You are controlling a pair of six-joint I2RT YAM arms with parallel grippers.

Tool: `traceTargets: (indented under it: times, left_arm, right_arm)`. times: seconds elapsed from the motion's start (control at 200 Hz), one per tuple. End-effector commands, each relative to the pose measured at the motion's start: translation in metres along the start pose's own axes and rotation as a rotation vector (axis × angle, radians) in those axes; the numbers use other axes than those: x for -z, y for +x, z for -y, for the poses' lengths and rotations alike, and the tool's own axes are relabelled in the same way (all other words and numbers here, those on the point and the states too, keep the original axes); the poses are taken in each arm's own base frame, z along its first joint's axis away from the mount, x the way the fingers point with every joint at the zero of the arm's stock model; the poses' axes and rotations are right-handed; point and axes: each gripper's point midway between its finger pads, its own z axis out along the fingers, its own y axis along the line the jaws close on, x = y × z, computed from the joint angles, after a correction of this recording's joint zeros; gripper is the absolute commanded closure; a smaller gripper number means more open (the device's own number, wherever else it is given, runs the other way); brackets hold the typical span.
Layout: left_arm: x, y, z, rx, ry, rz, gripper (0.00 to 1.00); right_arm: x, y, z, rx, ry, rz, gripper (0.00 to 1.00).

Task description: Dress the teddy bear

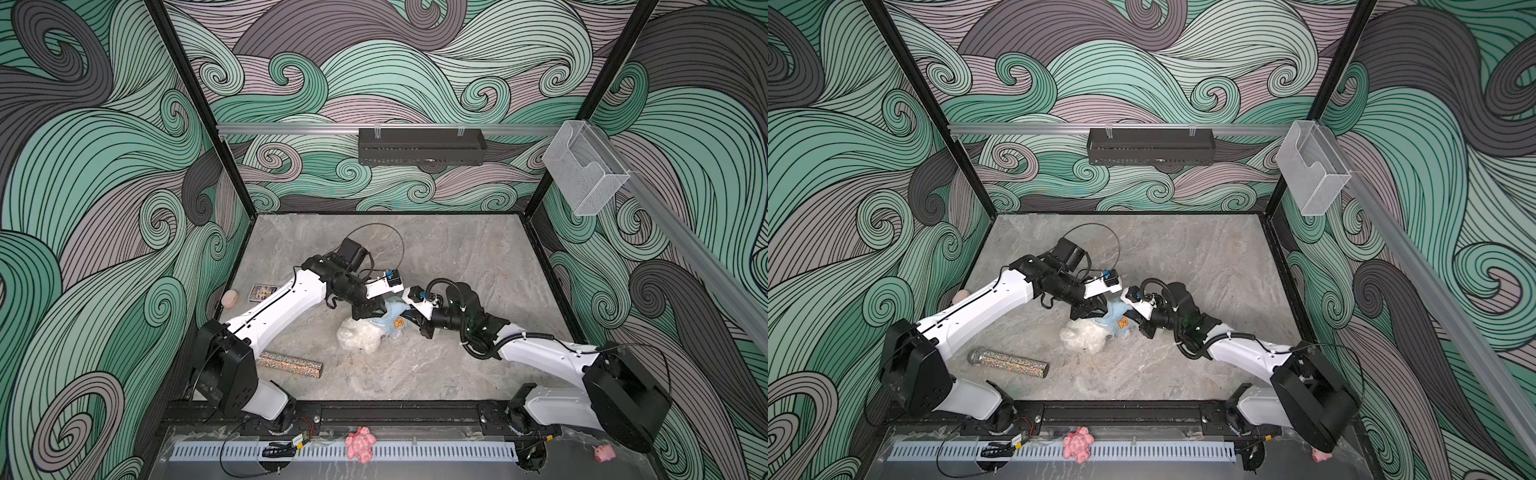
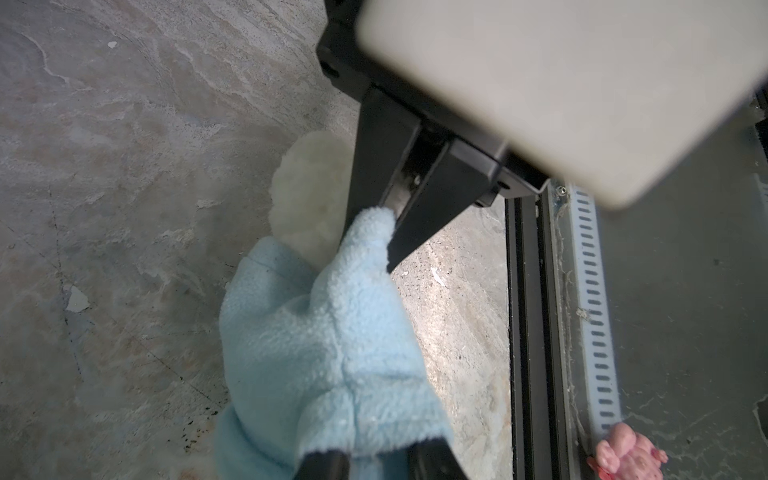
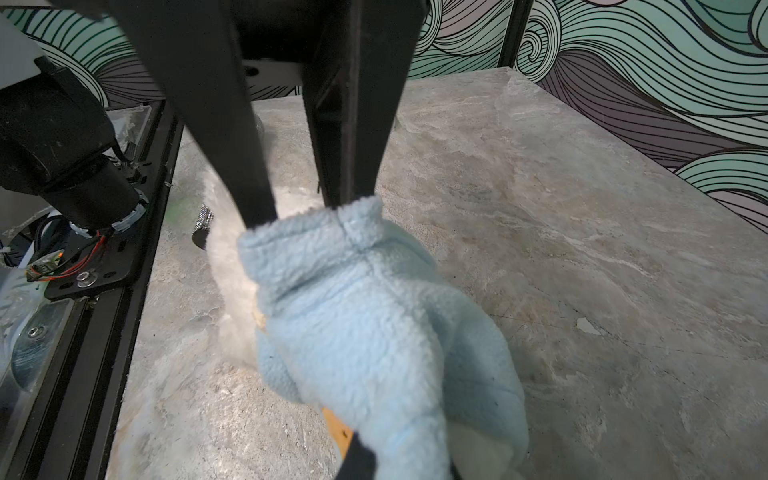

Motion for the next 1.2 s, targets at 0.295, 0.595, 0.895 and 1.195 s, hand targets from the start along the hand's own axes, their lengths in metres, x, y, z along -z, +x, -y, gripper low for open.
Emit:
traceTargets:
  times: [0.295, 0.595, 0.895, 1.195]
  left_arm:
    - [-0.039, 0.001, -0.001, 0.037, 0.052, -0.014, 0.66]
    - [-0.052, -0.004, 0.007, 0.073, 0.137, 0.027, 0.75]
    - [-0.004, -0.047, 0.007, 0.090, 0.079, 0.247, 1.00]
    - [0.046, -0.066, -0.007, 0.109, -0.043, 0.433, 1.00]
  right_arm:
    - [0.002, -0.072, 0.000, -0.026, -0.047, 0.275, 0.93]
    - [0.010, -0.103, 0.008, -0.133, -0.039, 0.458, 0.90]
    - [0.011, -0.057, 0.045, -0.257, 0.199, 0.329, 0.77]
    - [0.025, 0.004, 0.056, -0.405, 0.281, 0.172, 0.83]
